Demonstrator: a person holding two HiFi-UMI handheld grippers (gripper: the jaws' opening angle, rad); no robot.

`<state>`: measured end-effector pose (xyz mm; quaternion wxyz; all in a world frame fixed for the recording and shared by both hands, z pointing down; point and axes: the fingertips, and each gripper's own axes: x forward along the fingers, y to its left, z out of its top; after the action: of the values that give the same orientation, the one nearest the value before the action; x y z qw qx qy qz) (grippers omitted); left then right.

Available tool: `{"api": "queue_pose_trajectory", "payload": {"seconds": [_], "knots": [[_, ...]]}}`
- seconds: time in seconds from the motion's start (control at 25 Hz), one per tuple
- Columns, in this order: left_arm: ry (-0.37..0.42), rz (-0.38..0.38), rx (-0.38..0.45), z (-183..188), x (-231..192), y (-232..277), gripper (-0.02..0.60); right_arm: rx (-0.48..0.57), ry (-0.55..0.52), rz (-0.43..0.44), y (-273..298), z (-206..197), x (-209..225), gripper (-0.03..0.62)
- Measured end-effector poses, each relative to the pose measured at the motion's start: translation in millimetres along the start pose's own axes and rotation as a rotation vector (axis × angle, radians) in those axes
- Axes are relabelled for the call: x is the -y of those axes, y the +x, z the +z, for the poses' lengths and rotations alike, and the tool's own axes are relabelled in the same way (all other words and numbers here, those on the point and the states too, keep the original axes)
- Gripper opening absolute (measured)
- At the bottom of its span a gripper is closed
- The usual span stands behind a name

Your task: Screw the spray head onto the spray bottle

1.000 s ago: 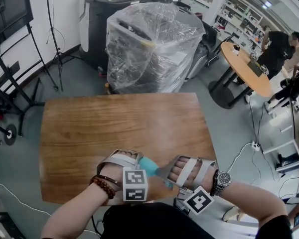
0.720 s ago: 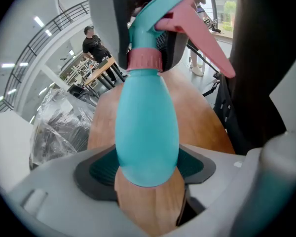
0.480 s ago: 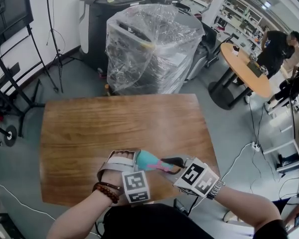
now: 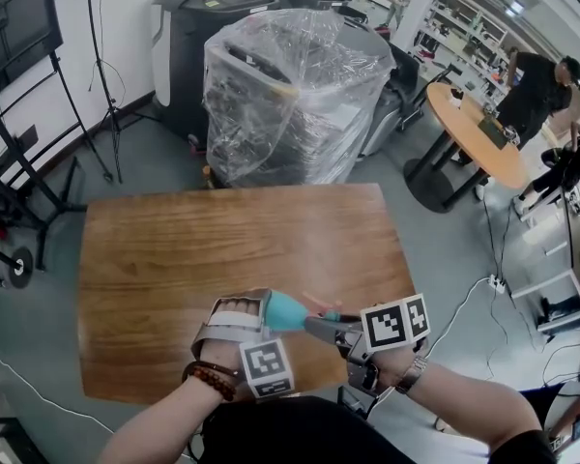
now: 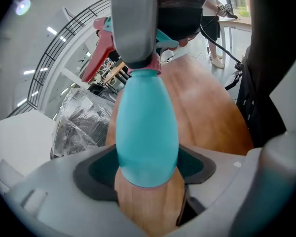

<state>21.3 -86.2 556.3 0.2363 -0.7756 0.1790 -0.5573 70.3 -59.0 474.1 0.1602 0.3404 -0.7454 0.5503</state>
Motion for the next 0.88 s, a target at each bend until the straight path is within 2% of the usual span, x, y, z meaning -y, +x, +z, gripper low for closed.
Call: {"api": "queue_pose_trajectory", "payload": {"seconds": [0.16, 0.24, 0.44, 0.6, 0.76, 0.8, 0.88], "knots": [[-0.012, -0.007, 0.011, 2.5, -1.3, 1.0, 0.387, 0.010, -0.142, -0.033, -1.7, 6.5, -5.7, 0.126], [-0.022, -0.017, 0.018, 2.7, -0.1, 1.0, 0.387, 0.015, -0.230, -0.045, -4.5, 10.1, -11.5, 0.182], [-0.051, -0.060, 0.027, -1.8, 3.2, 3.7, 0.388, 0.017, -0.453, -0.088, -19.7, 14.2, -17.8, 0.236], [-0.071, -0.120, 0.032, -12.3, 4.8, 6.9, 0.388, 0.029, -0.737, -0.169, -41.6, 18.3, -17.4, 0.241], [-0.152, -0.196, 0.077, -17.4, 5.8, 6.9, 0.388, 0.015, -0.978, -0.241, -49.1, 20.9, -23.2, 0.241], [-0.164, -0.219, 0.093, -17.2, 7.5, 6.6, 0.388, 0.002, -1.078, -0.268, -49.5, 20.7, -28.4, 0.241], [-0.144, -0.267, 0.113, -17.1, 13.4, 5.7, 0.388, -0.031, -1.347, -0.333, -49.2, 17.6, -40.6, 0.241]]}}
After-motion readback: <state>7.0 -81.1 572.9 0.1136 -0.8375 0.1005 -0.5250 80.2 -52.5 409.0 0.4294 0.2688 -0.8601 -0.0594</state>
